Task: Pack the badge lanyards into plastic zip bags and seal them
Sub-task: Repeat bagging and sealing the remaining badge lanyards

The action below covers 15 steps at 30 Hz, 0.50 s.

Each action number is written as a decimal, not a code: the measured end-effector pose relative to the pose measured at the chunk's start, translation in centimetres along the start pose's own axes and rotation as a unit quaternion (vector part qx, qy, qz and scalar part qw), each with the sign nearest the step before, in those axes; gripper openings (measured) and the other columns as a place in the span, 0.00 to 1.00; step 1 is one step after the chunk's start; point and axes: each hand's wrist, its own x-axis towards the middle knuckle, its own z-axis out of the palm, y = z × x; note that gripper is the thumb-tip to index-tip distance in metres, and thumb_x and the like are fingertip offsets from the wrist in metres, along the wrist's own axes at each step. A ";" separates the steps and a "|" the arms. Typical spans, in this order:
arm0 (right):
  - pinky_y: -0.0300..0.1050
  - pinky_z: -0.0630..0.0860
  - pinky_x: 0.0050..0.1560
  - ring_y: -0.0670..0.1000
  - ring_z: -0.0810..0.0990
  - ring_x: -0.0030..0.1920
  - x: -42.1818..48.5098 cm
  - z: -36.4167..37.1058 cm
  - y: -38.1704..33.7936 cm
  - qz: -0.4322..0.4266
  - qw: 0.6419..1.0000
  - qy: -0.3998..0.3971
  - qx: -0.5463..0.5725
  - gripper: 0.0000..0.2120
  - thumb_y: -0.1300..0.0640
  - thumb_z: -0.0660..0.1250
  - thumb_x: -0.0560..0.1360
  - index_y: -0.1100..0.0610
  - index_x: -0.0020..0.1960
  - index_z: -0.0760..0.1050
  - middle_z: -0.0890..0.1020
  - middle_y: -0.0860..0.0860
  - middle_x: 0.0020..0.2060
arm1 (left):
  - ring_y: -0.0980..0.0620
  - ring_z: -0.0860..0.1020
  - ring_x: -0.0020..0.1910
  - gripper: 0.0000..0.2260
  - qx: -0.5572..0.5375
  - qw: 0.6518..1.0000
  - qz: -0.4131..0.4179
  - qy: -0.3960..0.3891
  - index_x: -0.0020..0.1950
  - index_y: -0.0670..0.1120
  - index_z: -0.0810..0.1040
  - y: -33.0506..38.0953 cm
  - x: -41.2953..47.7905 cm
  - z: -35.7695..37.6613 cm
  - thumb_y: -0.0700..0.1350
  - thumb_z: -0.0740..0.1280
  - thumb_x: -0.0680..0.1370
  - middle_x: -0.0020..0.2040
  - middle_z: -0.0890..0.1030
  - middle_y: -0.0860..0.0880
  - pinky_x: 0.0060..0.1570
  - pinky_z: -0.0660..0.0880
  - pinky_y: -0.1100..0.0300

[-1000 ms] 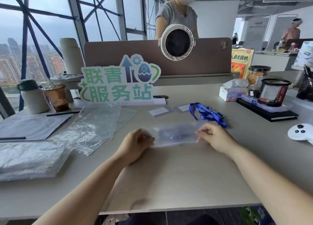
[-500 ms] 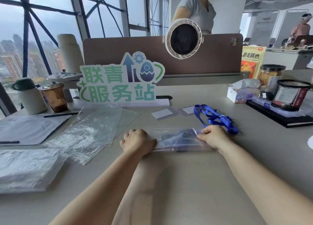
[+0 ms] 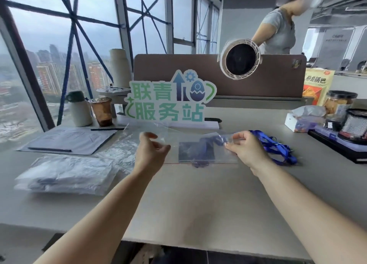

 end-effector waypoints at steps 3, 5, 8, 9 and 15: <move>0.41 0.74 0.40 0.51 0.79 0.45 -1.7 4.9 -3.6 -0.013 1.000 -0.027 0.004 0.17 0.57 0.73 0.71 0.55 0.55 0.68 0.78 0.51 0.45 | 0.50 0.78 0.39 0.16 0.000 0.998 0.010 0.064 0.55 0.50 0.67 -1.0 -0.1 -5.9 0.43 0.71 0.73 0.43 0.80 0.48 0.34 0.70 0.58; 0.45 0.76 0.43 0.53 0.80 0.43 -2.9 9.0 -5.8 -0.033 0.998 -0.056 0.005 0.18 0.56 0.73 0.70 0.55 0.54 0.67 0.78 0.51 0.43 | 0.50 0.77 0.37 0.13 0.015 0.994 0.005 0.106 0.54 0.50 0.68 -2.0 -0.1 -10.4 0.42 0.70 0.74 0.43 0.81 0.48 0.35 0.72 0.58; 0.50 0.78 0.47 0.52 0.80 0.38 -4.7 15.2 -8.5 -0.055 0.990 -0.128 0.021 0.19 0.57 0.73 0.71 0.56 0.55 0.66 0.77 0.50 0.39 | 0.52 0.78 0.39 0.06 0.065 0.985 0.010 0.161 0.51 0.49 0.76 -3.7 0.2 -16.8 0.41 0.68 0.76 0.45 0.82 0.48 0.34 0.70 0.62; 0.51 0.78 0.48 0.52 0.80 0.37 -5.1 17.1 -9.2 -0.061 0.986 -0.153 0.025 0.19 0.58 0.72 0.71 0.56 0.56 0.65 0.77 0.50 0.38 | 0.52 0.79 0.42 0.05 0.084 0.981 0.014 0.177 0.51 0.48 0.79 -4.3 0.3 -18.6 0.40 0.68 0.76 0.46 0.83 0.48 0.38 0.72 0.62; 0.50 0.76 0.52 0.53 0.78 0.46 -6.3 26.2 -11.4 -0.072 0.973 -0.221 0.003 0.19 0.54 0.71 0.72 0.56 0.57 0.65 0.76 0.51 0.43 | 0.48 0.80 0.55 0.10 0.187 0.964 -0.032 0.187 0.56 0.47 0.81 -8.3 2.3 -26.0 0.43 0.67 0.76 0.56 0.82 0.46 0.59 0.73 0.55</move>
